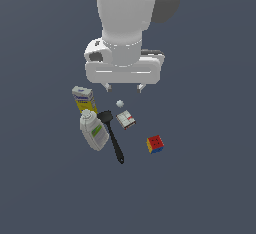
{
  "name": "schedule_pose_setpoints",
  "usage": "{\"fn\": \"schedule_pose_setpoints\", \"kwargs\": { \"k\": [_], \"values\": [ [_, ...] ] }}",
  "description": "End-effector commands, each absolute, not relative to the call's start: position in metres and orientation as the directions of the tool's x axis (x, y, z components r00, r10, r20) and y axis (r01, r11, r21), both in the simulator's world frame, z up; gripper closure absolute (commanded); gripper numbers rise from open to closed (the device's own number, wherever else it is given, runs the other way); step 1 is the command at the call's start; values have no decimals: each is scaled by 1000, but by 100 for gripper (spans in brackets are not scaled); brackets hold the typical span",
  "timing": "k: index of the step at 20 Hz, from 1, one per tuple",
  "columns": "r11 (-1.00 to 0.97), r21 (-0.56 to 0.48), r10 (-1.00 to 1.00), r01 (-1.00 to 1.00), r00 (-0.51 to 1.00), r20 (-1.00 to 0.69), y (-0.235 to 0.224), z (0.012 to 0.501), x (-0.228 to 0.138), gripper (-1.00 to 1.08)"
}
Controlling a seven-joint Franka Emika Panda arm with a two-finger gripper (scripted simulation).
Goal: Pick up a designated object from a clutter of objects.
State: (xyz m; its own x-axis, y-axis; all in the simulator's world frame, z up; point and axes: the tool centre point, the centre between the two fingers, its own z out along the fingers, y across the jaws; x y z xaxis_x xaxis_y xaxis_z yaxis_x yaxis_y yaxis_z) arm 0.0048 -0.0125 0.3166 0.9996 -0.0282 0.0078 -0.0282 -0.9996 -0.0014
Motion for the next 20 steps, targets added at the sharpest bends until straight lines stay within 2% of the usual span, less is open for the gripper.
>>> {"fn": "schedule_pose_setpoints", "kwargs": {
  "k": [1, 20],
  "values": [
    [-1000, -1, -28, -28, 1000, 8, -12, 317, 5, -92],
    [-994, -11, -106, -105, 994, 26, -32, 310, 4, -92]
  ]
}}
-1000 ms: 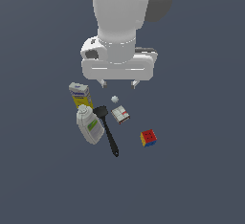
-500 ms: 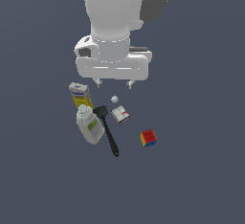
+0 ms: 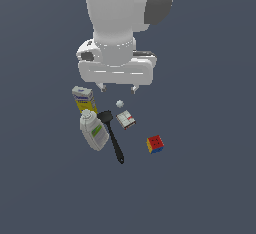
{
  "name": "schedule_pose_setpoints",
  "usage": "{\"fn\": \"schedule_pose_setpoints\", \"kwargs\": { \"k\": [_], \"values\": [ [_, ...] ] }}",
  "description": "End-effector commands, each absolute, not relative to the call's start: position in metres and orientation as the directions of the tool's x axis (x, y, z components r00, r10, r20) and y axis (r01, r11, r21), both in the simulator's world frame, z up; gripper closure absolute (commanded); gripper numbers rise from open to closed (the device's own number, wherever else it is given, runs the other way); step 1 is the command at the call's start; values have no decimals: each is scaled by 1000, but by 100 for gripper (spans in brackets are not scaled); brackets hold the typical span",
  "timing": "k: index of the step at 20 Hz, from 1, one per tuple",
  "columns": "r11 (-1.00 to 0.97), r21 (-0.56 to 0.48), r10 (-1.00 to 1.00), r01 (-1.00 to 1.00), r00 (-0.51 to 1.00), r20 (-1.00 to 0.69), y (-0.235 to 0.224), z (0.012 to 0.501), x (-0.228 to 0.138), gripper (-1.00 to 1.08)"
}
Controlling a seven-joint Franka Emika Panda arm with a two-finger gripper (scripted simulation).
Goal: Pick up a designated object from a clutter of objects.
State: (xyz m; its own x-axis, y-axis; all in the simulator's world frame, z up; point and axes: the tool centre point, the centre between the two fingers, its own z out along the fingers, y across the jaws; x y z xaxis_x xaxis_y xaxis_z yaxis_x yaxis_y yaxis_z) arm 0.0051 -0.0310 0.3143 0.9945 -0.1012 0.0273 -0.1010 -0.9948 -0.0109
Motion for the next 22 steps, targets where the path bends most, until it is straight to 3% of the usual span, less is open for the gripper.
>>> {"fn": "schedule_pose_setpoints", "kwargs": {
  "k": [1, 12, 22],
  "values": [
    [-994, -11, -109, -109, 994, 26, -32, 307, 3, -92],
    [-983, -10, -184, -184, 983, 19, -38, 240, -22, -92],
    [-957, -7, -290, -290, 957, 10, -45, 155, -77, -92]
  ]
}}
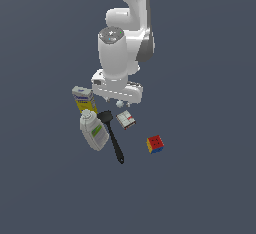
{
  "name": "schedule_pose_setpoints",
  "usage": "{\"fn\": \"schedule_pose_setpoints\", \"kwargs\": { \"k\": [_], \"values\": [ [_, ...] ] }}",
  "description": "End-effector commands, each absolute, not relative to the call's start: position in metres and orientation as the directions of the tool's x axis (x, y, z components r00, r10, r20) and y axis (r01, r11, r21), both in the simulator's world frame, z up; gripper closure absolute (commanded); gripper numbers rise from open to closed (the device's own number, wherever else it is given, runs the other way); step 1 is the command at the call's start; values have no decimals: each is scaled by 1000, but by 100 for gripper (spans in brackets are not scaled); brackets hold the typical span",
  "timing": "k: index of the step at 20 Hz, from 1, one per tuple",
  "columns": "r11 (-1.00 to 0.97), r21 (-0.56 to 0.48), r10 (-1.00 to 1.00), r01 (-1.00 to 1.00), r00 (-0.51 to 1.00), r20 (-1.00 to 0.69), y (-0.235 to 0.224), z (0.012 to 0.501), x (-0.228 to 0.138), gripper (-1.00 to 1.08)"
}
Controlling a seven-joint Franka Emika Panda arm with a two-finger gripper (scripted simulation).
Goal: Pick up a designated object from a clutter of objects.
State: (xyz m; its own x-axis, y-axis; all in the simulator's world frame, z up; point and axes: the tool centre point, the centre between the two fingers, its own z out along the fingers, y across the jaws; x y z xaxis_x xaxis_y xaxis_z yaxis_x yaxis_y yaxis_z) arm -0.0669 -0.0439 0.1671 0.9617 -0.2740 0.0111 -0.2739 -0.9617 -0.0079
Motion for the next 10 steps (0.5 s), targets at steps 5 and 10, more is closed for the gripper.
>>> {"fn": "schedule_pose_setpoints", "kwargs": {
  "k": [5, 10],
  "values": [
    [-940, -5, -342, -342, 940, 6, -46, 119, -112, -92],
    [-924, -3, -382, -382, 924, 3, -47, 94, -143, -92]
  ]
}}
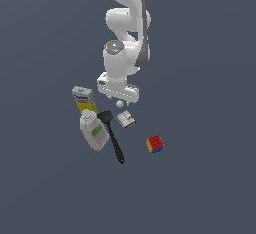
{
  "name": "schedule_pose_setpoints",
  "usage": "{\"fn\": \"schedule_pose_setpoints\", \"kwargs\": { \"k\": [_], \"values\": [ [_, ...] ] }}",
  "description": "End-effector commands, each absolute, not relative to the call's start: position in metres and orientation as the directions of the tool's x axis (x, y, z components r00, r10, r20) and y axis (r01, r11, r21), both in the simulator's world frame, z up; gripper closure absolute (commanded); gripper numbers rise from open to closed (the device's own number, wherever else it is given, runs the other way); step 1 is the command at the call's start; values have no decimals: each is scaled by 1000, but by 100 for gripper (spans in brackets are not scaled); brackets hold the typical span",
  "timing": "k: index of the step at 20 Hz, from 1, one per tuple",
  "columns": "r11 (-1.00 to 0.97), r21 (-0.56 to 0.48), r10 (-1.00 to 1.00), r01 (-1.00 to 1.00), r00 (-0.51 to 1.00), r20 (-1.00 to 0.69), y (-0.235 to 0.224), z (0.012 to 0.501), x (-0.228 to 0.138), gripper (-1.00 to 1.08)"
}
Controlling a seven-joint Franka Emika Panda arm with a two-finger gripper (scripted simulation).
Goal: Pick up a designated object from a clutter of objects.
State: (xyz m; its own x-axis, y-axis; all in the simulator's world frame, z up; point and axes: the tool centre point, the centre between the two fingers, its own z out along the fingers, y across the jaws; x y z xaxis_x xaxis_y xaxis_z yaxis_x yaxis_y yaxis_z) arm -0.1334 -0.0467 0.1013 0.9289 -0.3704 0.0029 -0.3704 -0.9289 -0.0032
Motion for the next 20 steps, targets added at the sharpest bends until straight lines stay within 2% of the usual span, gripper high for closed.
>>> {"fn": "schedule_pose_setpoints", "kwargs": {
  "k": [1, 9, 20],
  "values": [
    [-921, -2, -389, -389, 921, 3, -47, 91, -148, -92],
    [-907, 0, -422, -422, 907, 0, -47, 73, -175, -92],
    [-906, 0, -424, -424, 906, -1, -46, 65, -178, -92]
  ]
}}
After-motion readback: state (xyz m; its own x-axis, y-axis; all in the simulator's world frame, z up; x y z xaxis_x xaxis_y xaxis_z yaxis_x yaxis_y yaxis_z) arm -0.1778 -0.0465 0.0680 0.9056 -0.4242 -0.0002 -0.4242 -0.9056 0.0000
